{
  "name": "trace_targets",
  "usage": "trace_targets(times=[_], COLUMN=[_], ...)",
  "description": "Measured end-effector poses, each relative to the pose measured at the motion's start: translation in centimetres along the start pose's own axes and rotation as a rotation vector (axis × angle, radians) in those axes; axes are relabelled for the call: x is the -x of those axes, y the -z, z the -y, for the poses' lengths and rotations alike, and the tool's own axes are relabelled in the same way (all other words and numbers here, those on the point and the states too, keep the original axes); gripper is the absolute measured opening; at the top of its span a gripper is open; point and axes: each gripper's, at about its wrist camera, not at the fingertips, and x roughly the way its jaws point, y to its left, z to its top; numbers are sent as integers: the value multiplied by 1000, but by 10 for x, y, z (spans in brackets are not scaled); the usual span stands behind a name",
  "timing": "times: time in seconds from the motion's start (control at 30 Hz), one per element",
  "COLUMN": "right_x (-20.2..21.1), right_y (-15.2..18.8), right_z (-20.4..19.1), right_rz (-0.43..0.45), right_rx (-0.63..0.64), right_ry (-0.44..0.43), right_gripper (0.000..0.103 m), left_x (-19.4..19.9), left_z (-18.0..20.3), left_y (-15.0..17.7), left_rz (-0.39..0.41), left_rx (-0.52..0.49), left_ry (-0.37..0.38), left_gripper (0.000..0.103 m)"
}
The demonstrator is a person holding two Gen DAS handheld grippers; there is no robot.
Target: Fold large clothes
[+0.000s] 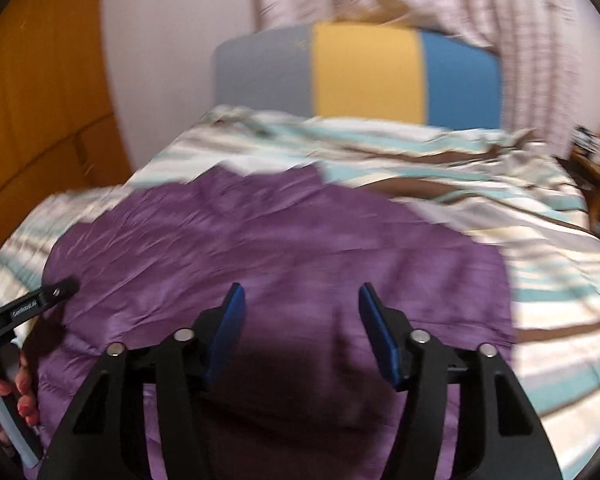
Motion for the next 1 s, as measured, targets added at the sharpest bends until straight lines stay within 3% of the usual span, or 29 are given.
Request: trace_targets(times=[0.07,0.2,0.33,0.43,0.5,0.6,0.67,0.77,0.87,0.93,1.0], right_x=[-21,-65,-67,-65,-64,-64,-63,-63,-63,-62,-64], right_y=[-1,16,22,23,22,22,23,23,23,24,24], right_z=[-5,6,9,10,9,6,7,8,8,8,7], right_rz=[-44,-132,-125,-119,-115,-114,-111,-111,-111,-111,-113], right_rx=[6,-46,-54,-51,-47,-51,-54,-60,-59,-56,-45], right_ry=[-12,46,50,55,60,58,58,58,58,58,63], right_gripper=[50,55,56,56,57,59,60,61,61,63,64], left_x=[-2,-9,-12,13,34,41,29,-12,-51,-61,-66], left_z=[-1,0,7,13,20,49,66,81,76,69,60], left_y=[1,4,3,0,-1,-9,-18,-23,-21,-15,-14], left_rz=[-3,-29,-37,4,57,59,35,-41,-96,-79,-82], left_rx=[-2,-5,-39,-26,-5,-58,-93,-154,-210,-230,-187], left_ry=[4,11,-21,-56,4,24,29,-52,-124,-115,-77], left_gripper=[74,74,76,76,76,76,73,65,63,63,63])
